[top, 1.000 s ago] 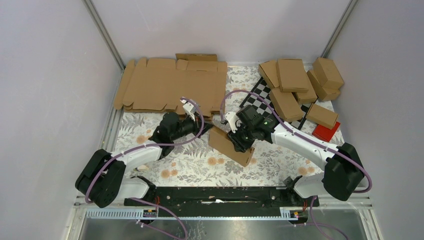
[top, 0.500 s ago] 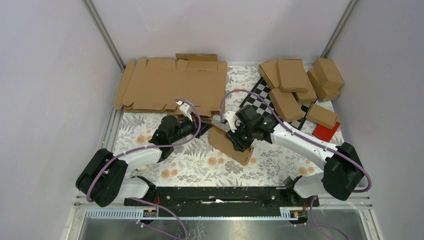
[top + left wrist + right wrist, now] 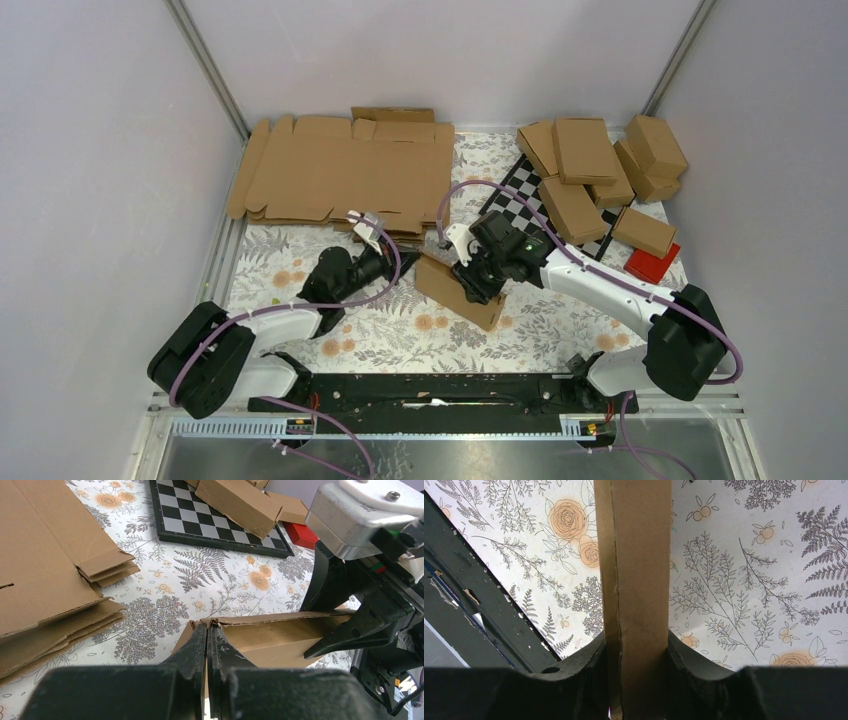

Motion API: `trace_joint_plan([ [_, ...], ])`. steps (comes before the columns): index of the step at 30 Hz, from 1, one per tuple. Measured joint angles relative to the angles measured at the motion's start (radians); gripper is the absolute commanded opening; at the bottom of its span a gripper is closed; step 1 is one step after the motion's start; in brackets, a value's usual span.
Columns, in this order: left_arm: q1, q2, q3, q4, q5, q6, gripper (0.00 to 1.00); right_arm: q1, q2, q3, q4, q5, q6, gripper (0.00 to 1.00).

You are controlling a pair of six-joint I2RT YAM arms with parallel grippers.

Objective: Fold the paper box

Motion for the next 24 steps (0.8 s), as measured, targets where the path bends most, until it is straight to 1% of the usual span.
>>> trace_joint_plan([
  [3,-0.013,0.001,-0.032,0.057,-0.028,-0.006,0.0,0.002,0.0,0.0,0.0,-0.002,-0.008,0.31],
  [4,-0.016,0.002,-0.039,0.072,-0.035,-0.008,0.03,0.002,0.001,0.0,0.0,-0.003,-0.01,0.31],
  [8,-0.019,0.005,-0.041,0.071,-0.041,-0.026,0.22,0.003,0.001,0.0,0.0,-0.002,-0.011,0.31],
  [10,-0.02,-0.008,-0.019,0.019,-0.032,-0.036,0.28,0.003,0.001,0.0,0.0,0.0,-0.008,0.31],
  [12,-0.021,-0.035,0.004,-0.053,-0.02,-0.044,0.38,0.002,0.001,0.0,0.002,0.0,-0.005,0.31],
  [13,-0.02,-0.053,0.01,-0.085,-0.014,-0.048,0.41,0.002,0.001,0.0,0.003,0.001,-0.004,0.31],
  [17,-0.014,-0.152,0.016,-0.206,0.011,-0.065,0.42,0.001,0.001,0.0,0.009,0.007,0.003,0.31],
  [19,-0.011,-0.193,0.019,-0.255,0.013,-0.069,0.38,0.0,0.001,0.0,0.014,0.009,0.003,0.31],
  [21,-0.003,-0.212,0.035,-0.304,0.013,-0.072,0.31,0.0,0.002,0.0,0.016,0.011,0.005,0.31],
  [22,0.005,-0.212,0.047,-0.325,0.013,-0.076,0.29,0.0,0.002,0.0,0.018,0.013,0.006,0.31],
  [24,0.029,-0.2,0.068,-0.352,0.016,-0.081,0.3,0.0,0.002,0.0,0.018,0.016,0.006,0.31],
])
